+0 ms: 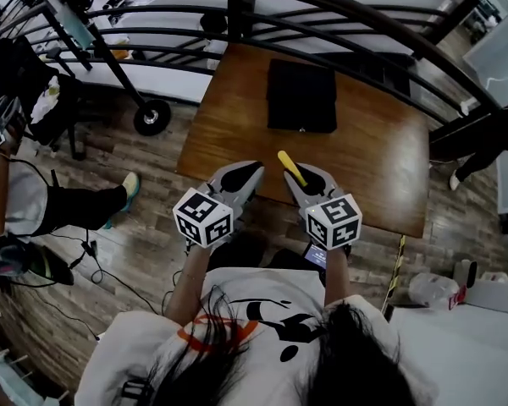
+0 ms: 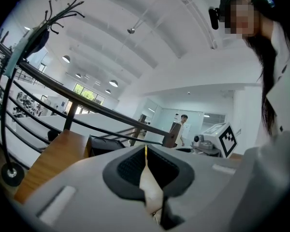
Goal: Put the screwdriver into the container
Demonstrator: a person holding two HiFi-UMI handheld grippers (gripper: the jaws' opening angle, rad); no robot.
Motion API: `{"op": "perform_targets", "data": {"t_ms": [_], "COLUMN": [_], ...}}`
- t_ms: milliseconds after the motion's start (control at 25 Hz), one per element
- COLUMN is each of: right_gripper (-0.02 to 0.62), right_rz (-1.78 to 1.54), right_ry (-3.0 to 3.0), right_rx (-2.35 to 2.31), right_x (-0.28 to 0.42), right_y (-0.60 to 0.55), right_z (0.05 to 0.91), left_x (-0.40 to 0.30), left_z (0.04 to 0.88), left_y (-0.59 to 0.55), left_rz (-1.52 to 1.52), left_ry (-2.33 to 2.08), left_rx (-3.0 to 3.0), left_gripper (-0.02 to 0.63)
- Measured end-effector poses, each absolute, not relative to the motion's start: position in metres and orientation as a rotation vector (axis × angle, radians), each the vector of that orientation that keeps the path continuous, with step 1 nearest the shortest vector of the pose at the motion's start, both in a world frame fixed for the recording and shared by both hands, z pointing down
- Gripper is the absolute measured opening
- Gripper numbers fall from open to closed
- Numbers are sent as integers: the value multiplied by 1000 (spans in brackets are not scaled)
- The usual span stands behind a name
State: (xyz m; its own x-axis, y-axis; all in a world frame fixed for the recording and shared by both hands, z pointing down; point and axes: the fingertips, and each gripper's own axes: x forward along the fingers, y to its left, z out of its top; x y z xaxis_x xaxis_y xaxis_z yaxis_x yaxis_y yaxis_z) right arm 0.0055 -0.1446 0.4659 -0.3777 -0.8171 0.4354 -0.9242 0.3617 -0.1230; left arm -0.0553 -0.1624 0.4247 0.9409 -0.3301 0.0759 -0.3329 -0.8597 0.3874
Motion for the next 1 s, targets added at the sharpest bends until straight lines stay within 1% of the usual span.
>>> {"op": "perform_targets", "data": {"t_ms": [280,640,1000], "right_gripper": [101,101,101], "right_rz": [500,504,514], "right_ry": [-2291,-2299,-2333], "right_rx": [1609,1620,1546], "right_x": [38,108,155], "right_y": [-139,-147,-194], "right_z": [462,463,474], "left_x": [-36,11,52], "left_z": [429,434,443], "left_y": [-162,-165,-194], "left_rz": [20,28,53], "left_ry": [-449,-514,-592], "left_rx": [2687,2674,2646], "left_gripper": [0,0,0]}}
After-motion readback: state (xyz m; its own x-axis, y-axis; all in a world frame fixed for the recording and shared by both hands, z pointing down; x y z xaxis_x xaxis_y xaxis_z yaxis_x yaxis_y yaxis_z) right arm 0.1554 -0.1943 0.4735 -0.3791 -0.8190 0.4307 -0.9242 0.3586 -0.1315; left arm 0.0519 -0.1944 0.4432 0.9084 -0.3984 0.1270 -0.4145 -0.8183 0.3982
